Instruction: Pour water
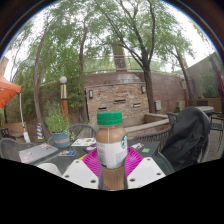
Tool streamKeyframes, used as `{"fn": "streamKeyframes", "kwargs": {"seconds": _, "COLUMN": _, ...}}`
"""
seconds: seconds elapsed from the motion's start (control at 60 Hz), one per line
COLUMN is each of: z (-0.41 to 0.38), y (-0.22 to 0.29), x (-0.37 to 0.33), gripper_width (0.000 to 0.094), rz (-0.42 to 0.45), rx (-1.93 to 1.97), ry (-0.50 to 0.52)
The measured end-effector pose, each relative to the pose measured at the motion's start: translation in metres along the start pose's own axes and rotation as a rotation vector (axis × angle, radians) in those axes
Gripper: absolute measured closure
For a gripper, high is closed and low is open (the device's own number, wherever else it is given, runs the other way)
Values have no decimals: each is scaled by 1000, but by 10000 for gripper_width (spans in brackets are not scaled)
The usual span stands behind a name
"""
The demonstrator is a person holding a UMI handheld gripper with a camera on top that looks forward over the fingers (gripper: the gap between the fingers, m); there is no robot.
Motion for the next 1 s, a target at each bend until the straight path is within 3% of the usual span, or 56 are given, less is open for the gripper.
{"fn": "streamKeyframes", "kwargs": {"seconds": 0.333, "z": 27, "y": -31, "x": 23, "gripper_width": 660, "rz": -115, "rx": -7, "ry": 16}}
{"fn": "streamKeyframes", "kwargs": {"seconds": 0.367, "z": 22, "y": -62, "x": 27, "gripper_width": 660, "rz": -150, "rx": -16, "ry": 22}}
{"fn": "streamKeyframes", "kwargs": {"seconds": 0.55, "z": 24, "y": -37, "x": 22, "gripper_width": 658, "rz": -172, "rx": -58, "ry": 43}}
{"fn": "streamKeyframes", "kwargs": {"seconds": 1.0, "z": 22, "y": -35, "x": 18, "gripper_width": 473, "rz": -193, "rx": -70, "ry": 51}}
Point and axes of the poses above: the point between the fingertips, and its own axes, seen from behind it with the camera up: z to the right, y up, x forward, the way the camera looks, the point moved 10 cm from there along -x, backward, against the way the camera looks, and after that the axes turned 5 degrees about y, right-handed, at the moved point
